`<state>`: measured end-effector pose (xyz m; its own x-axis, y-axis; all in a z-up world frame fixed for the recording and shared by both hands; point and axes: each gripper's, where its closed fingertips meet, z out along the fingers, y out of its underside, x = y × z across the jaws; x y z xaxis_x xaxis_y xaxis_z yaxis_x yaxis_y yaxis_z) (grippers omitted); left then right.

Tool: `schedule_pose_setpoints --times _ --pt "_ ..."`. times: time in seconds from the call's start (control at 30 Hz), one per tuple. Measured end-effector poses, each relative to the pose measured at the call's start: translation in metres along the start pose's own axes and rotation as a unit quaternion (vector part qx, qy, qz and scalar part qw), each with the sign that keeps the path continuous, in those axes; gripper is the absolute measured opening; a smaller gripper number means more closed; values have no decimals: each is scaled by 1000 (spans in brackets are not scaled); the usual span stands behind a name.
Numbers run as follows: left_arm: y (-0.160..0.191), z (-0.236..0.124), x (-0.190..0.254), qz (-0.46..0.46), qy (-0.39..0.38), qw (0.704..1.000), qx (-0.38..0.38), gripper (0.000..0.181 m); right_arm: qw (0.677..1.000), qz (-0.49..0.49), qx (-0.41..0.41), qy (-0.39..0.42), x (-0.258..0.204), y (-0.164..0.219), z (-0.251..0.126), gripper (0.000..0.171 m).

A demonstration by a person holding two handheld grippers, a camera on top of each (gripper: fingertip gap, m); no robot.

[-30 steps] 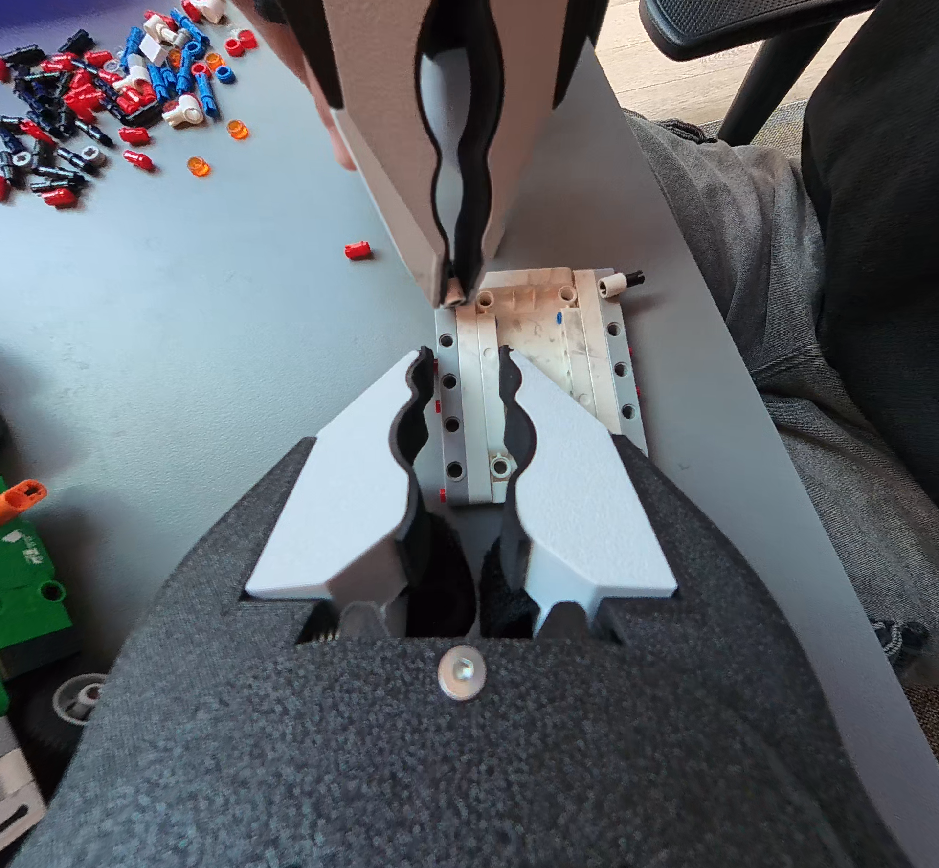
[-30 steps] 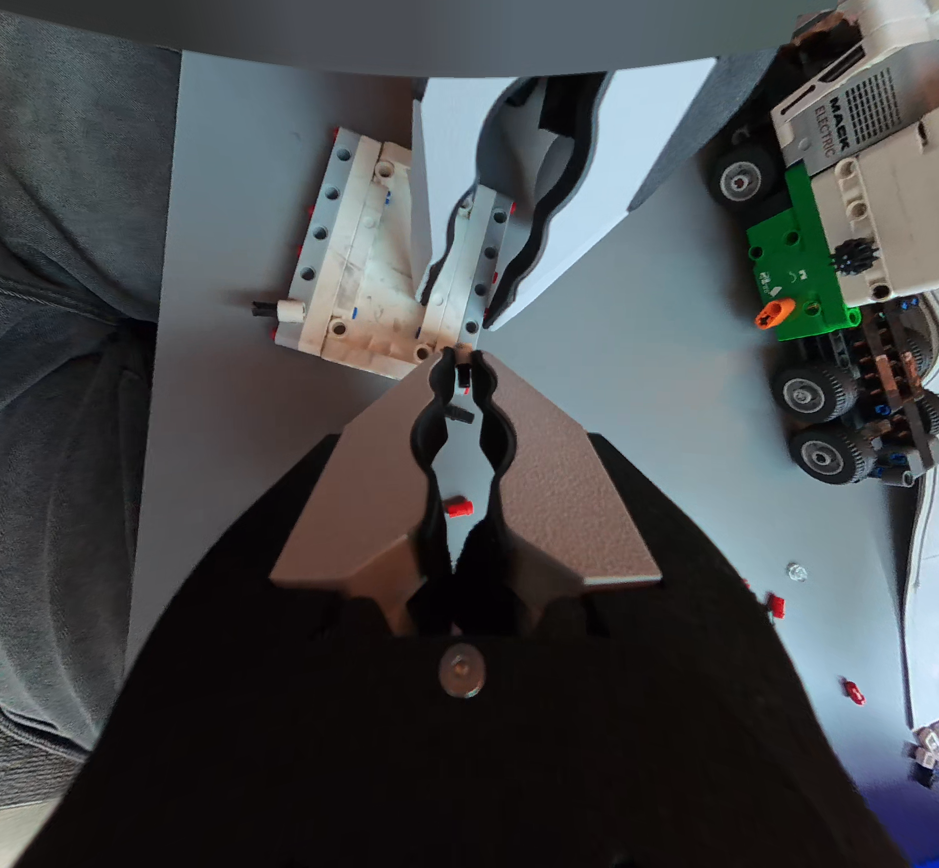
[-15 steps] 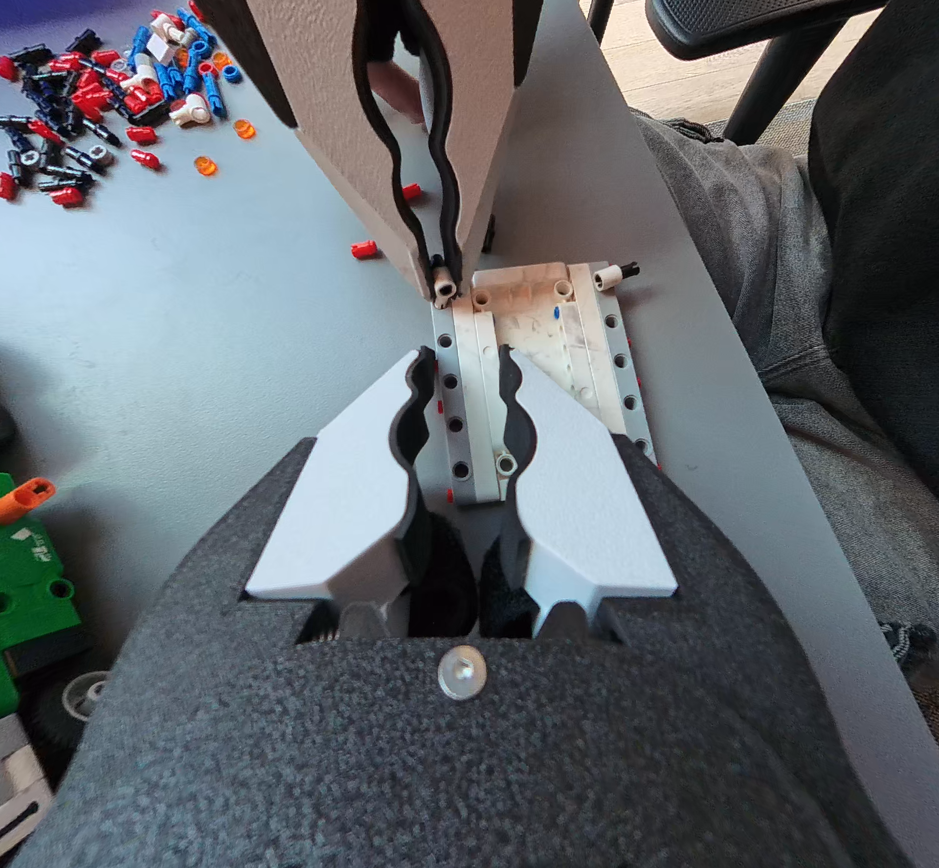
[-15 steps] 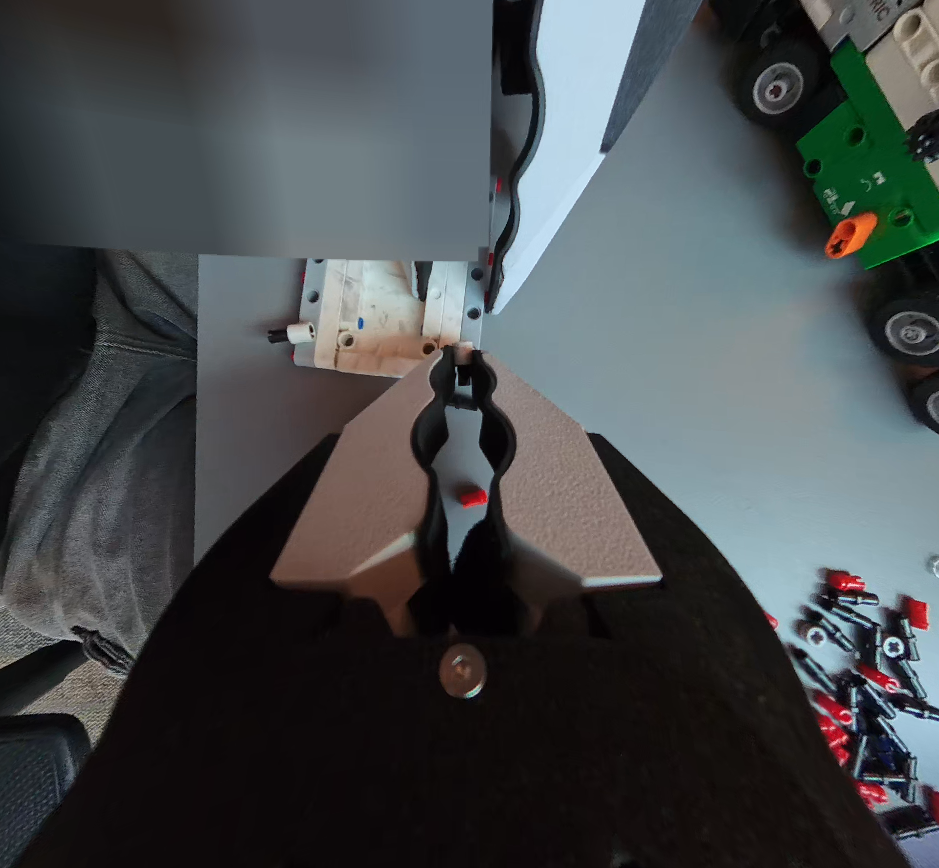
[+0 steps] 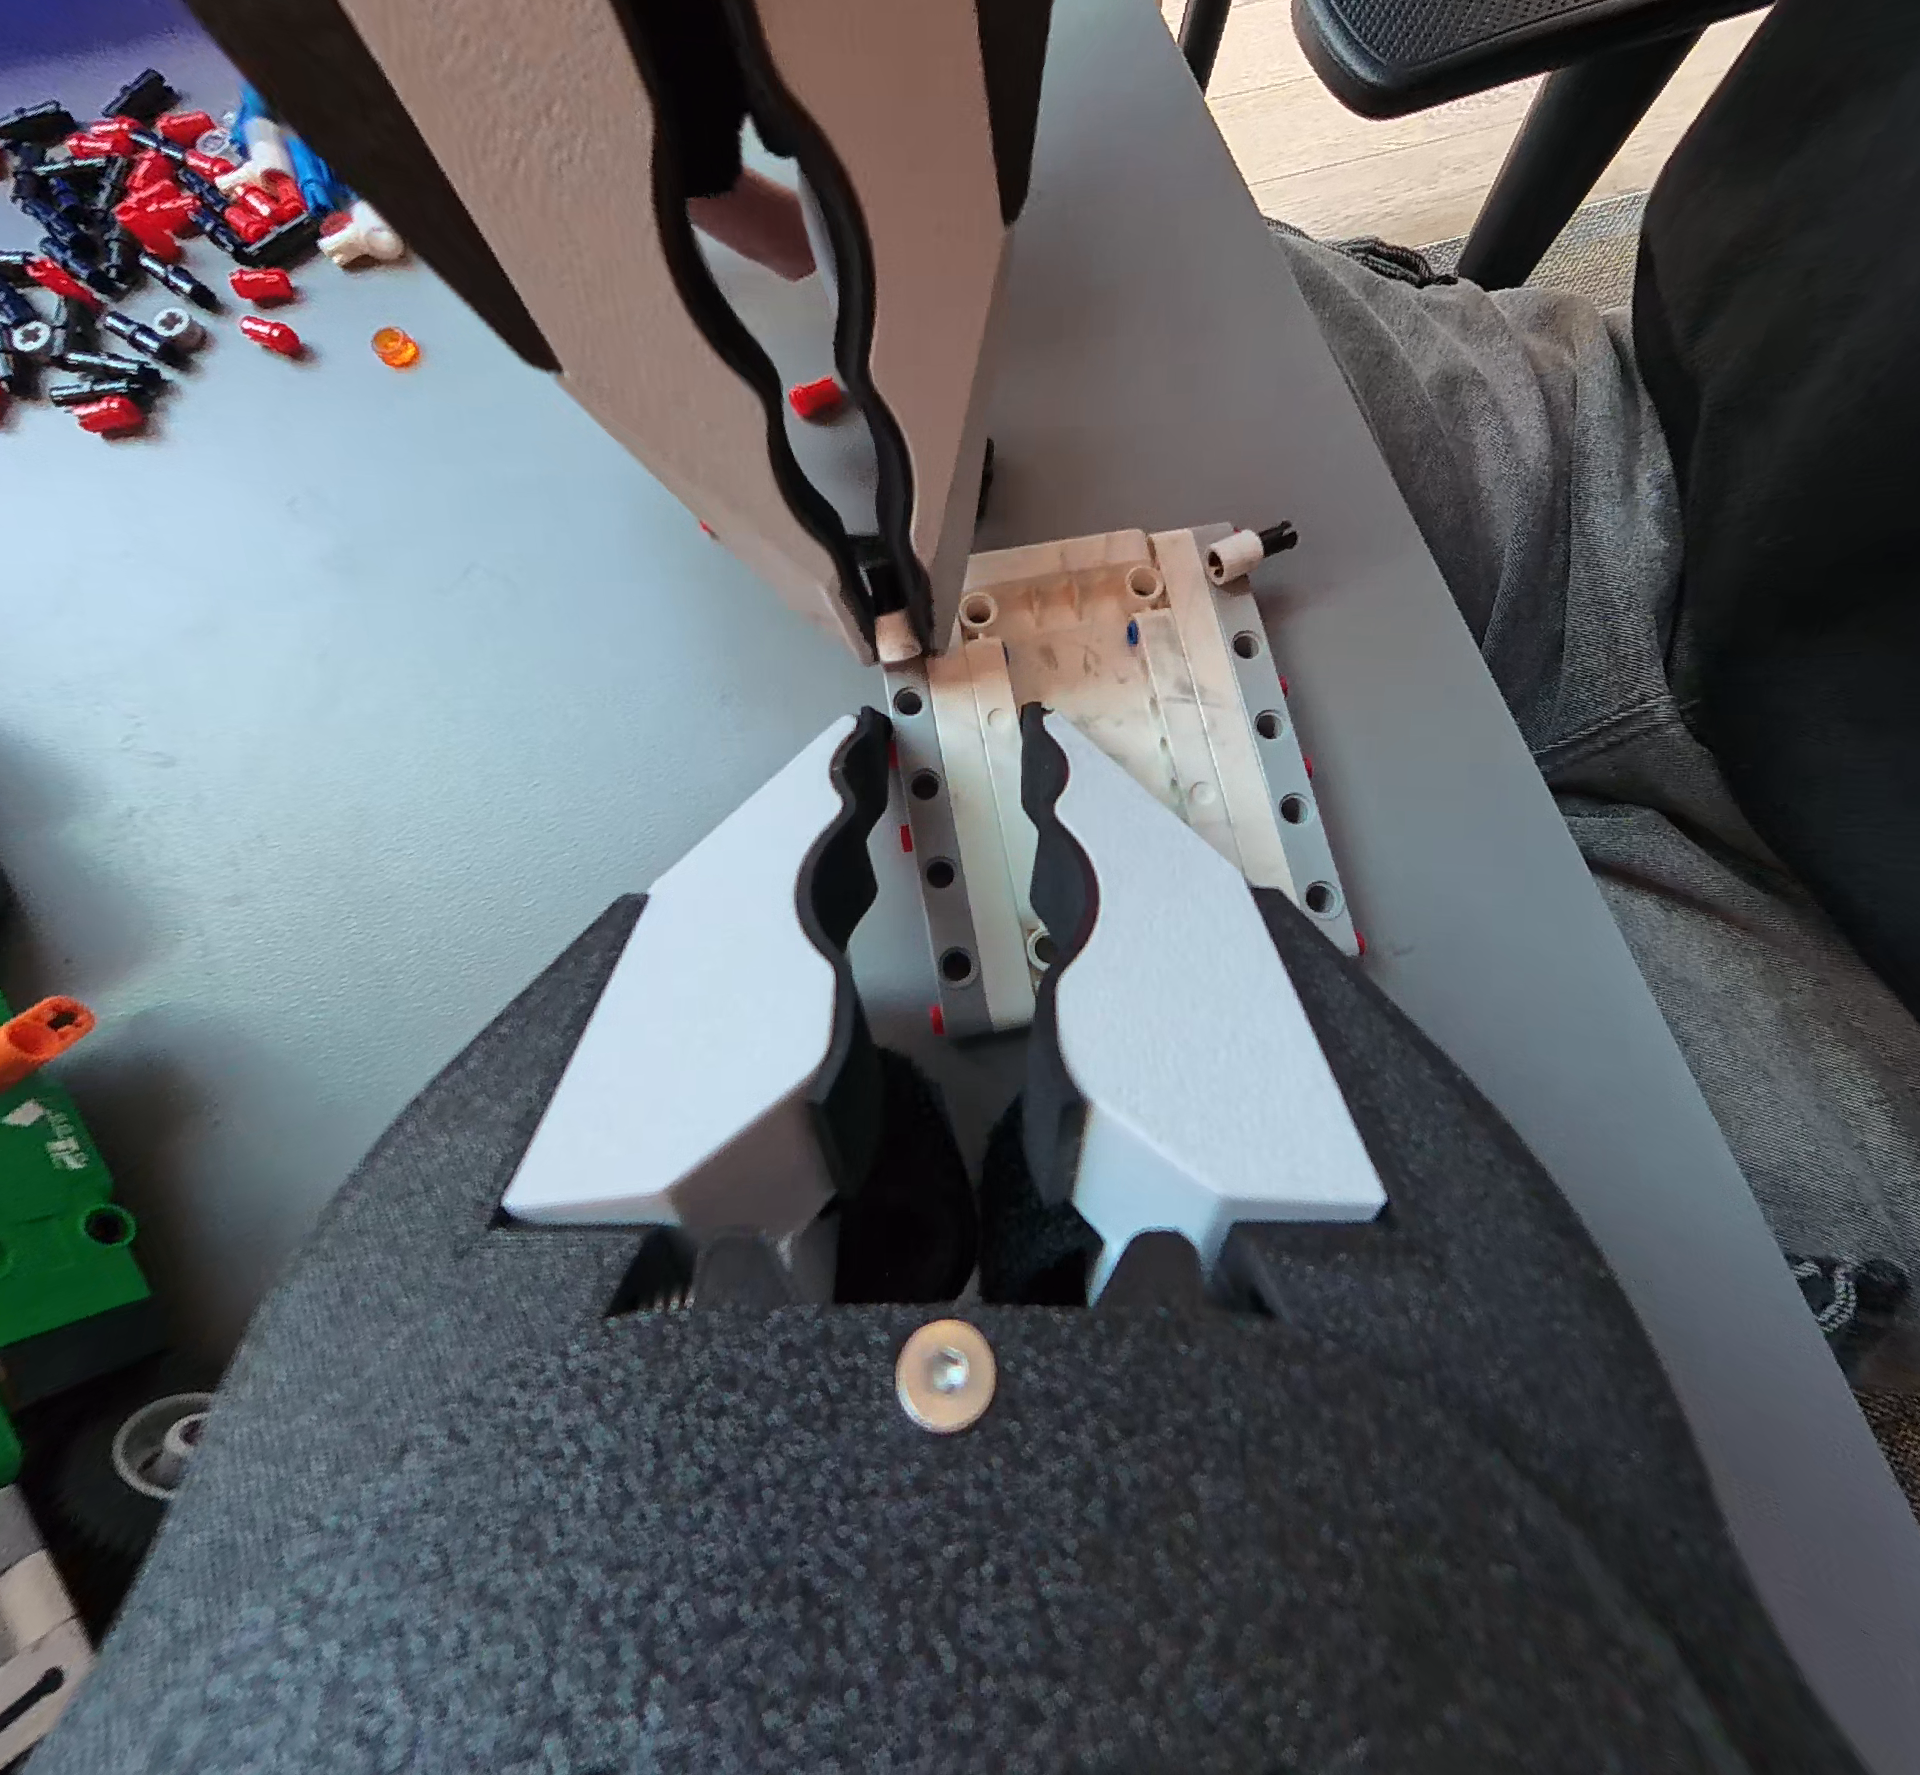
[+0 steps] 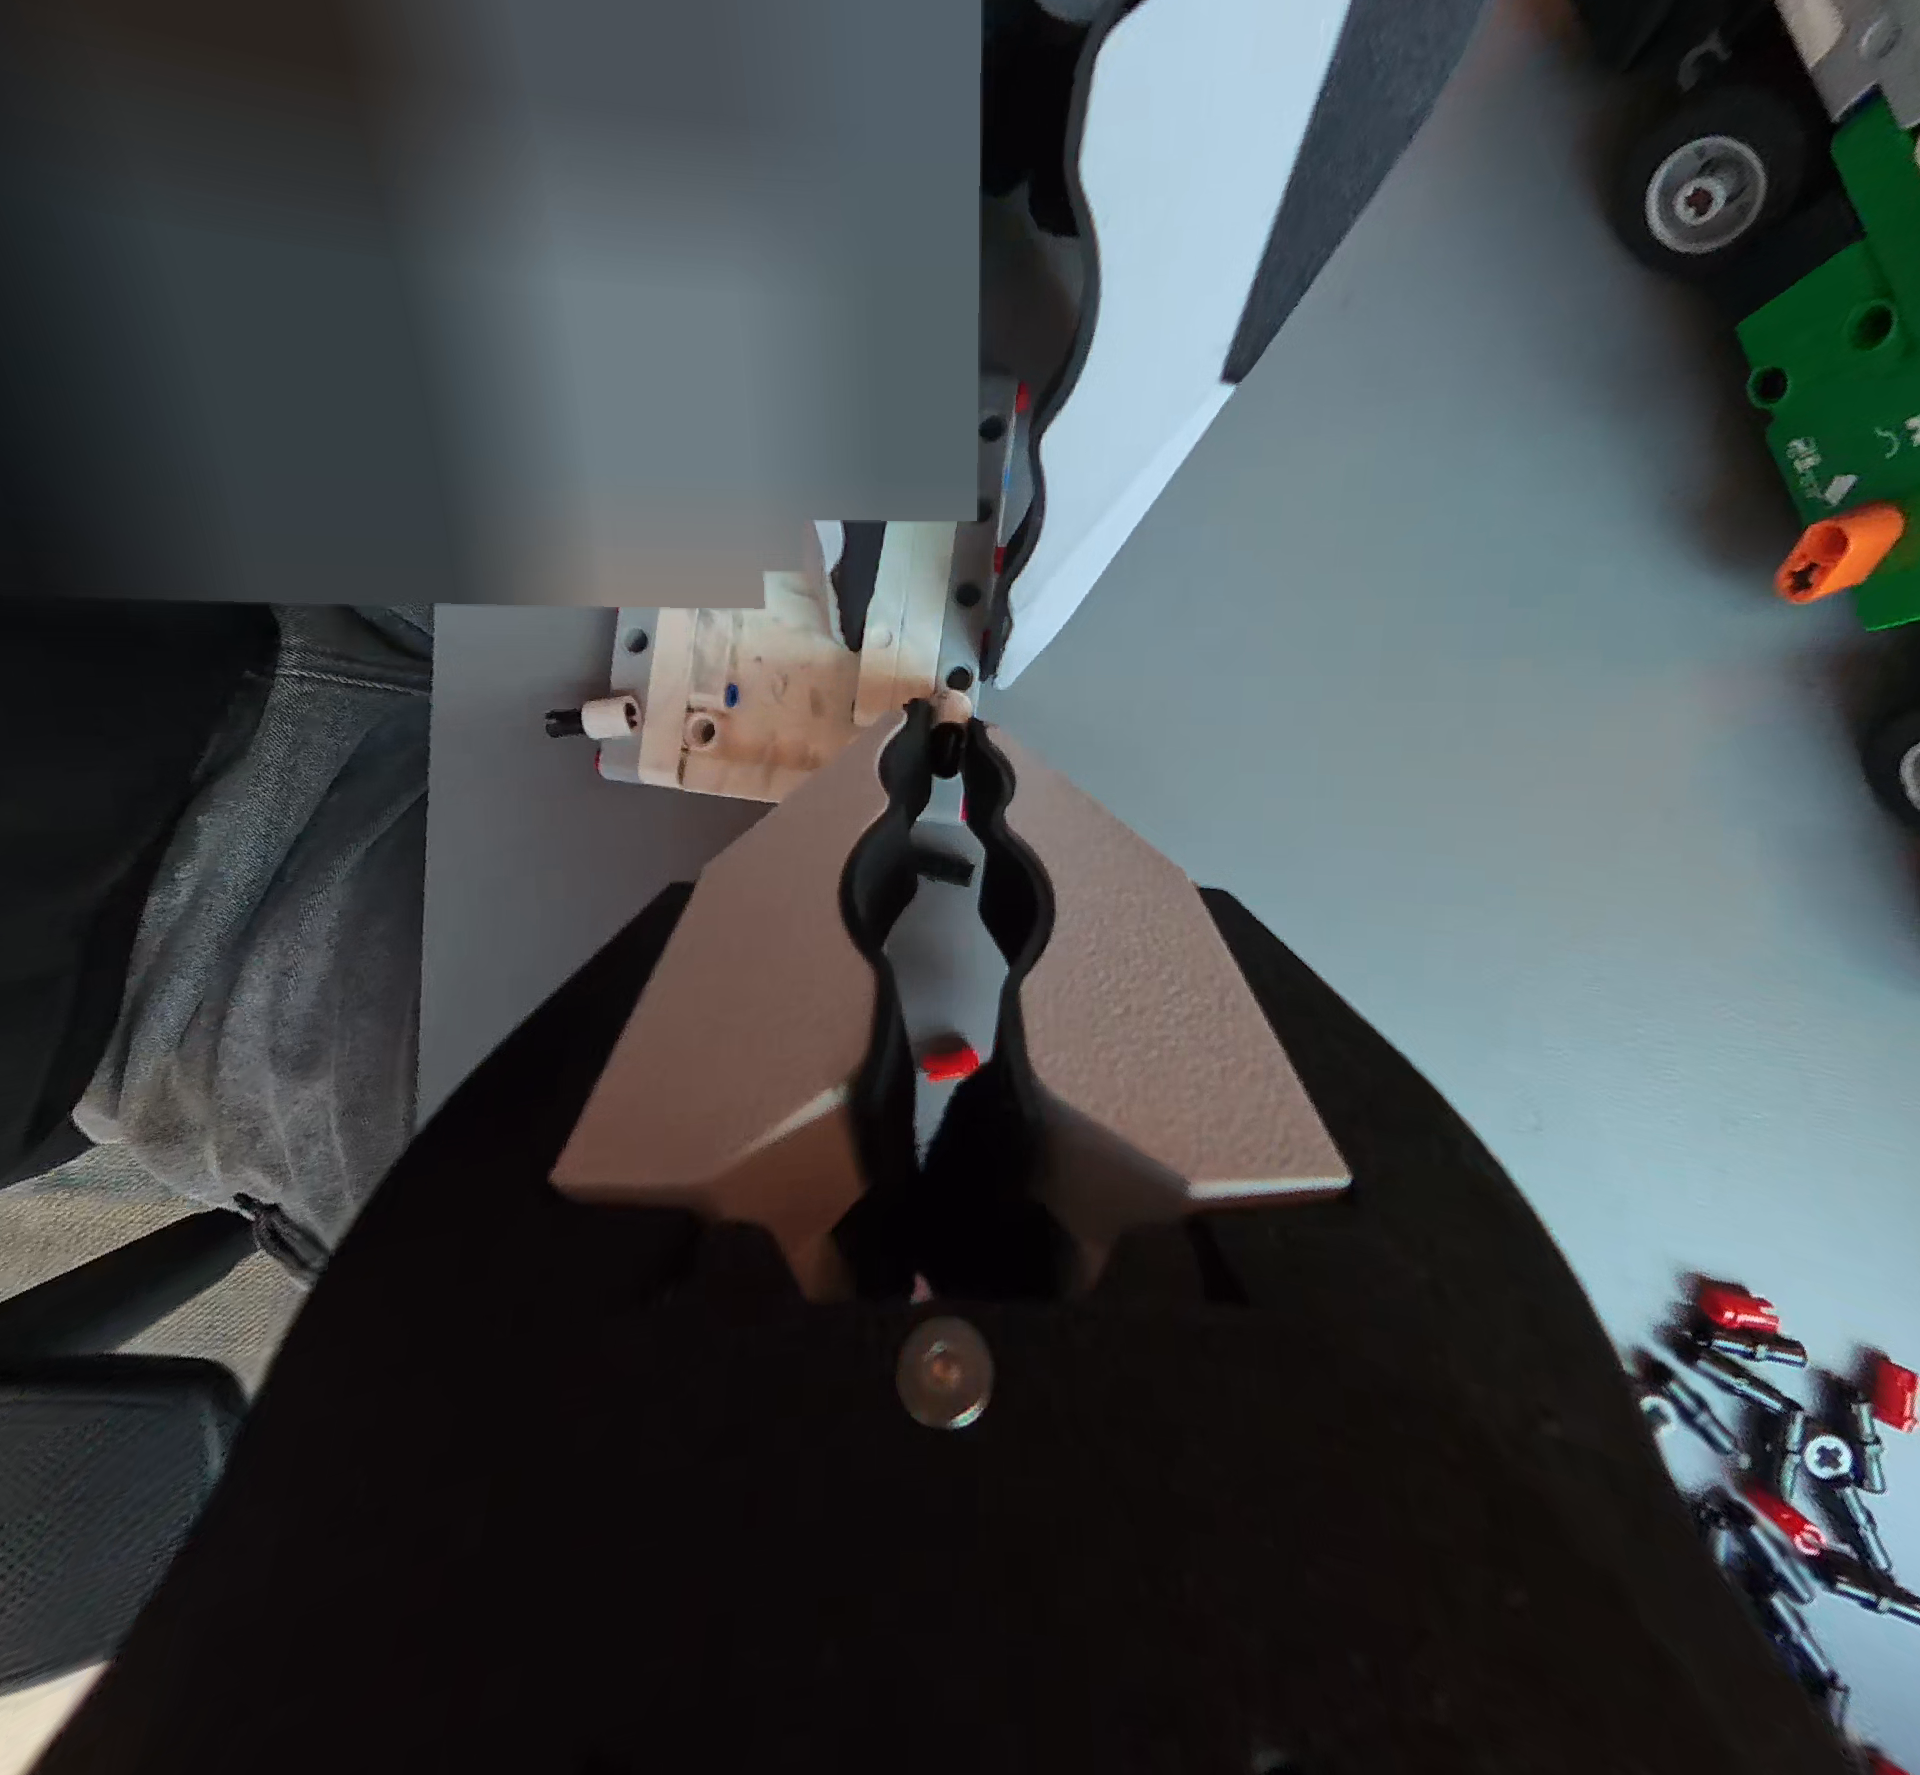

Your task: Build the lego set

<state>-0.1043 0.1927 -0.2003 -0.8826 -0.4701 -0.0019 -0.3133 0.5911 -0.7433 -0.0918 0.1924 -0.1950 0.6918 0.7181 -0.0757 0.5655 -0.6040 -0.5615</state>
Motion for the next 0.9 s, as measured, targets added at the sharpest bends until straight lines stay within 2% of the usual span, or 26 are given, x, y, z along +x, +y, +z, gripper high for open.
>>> schedule_pose_setpoints --times 0.17,0.27,0.6,0.9 --pt "0 0 0 -2 0 1000 0 24 992 -94 68 45 -2 0 -3 4" --pt "0 0 0 -3 1 1000 0 24 987 -107 104 62 -2 0 -4 5" --pt "-1 1 0 -4 2 1000 0 25 989 6 147 24 -2 1 -5 5" --pt "-1 1 0 -5 3 1000 0 24 987 26 140 74 -2 6 -5 5"
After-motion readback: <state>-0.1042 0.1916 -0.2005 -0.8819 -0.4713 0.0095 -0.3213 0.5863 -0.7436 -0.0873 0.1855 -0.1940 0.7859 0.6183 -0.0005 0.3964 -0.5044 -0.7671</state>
